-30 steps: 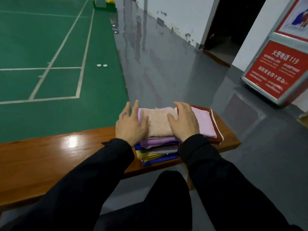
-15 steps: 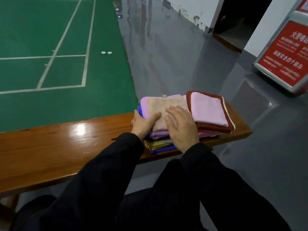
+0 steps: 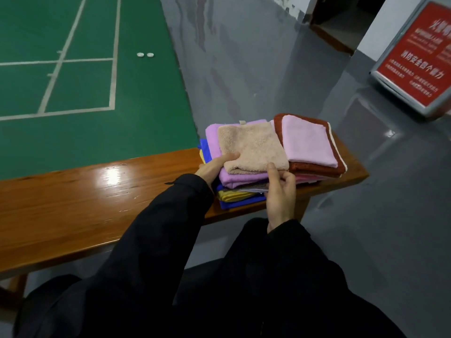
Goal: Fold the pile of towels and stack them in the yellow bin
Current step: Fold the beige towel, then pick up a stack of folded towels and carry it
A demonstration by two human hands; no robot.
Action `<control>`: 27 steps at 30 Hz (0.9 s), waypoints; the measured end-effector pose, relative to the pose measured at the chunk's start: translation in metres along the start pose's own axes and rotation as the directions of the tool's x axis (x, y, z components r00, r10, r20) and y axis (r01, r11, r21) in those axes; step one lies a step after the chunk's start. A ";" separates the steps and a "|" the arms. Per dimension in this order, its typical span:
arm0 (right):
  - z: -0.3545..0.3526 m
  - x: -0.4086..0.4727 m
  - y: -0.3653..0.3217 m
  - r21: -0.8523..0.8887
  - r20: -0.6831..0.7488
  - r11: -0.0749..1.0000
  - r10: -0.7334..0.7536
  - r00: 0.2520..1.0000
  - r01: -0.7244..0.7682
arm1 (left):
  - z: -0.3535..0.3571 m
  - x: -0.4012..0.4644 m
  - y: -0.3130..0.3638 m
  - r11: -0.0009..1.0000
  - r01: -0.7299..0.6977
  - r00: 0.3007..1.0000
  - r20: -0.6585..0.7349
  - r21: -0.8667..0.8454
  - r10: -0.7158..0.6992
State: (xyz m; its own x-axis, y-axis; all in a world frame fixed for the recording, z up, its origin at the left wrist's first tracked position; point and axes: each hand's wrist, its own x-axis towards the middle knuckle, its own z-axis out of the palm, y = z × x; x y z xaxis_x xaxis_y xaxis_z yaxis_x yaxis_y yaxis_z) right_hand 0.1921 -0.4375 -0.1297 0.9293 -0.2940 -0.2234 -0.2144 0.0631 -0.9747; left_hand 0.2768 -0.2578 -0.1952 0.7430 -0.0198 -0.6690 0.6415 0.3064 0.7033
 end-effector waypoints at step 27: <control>0.063 0.015 -0.013 -0.324 0.461 0.939 0.264 0.847 -0.116 | -0.112 -0.094 -0.010 0.955 -0.279 0.960 -0.070 -0.106 0.273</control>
State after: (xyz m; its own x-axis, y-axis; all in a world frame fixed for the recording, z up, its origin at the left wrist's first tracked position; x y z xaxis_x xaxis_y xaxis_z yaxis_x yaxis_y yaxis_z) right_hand 0.2274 -0.3826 -0.1208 0.8694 0.2072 -0.4485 -0.4065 -0.2157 -0.8878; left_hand 0.1793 -0.1527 -0.1664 0.8745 0.1311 -0.4670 0.3849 0.3984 0.8326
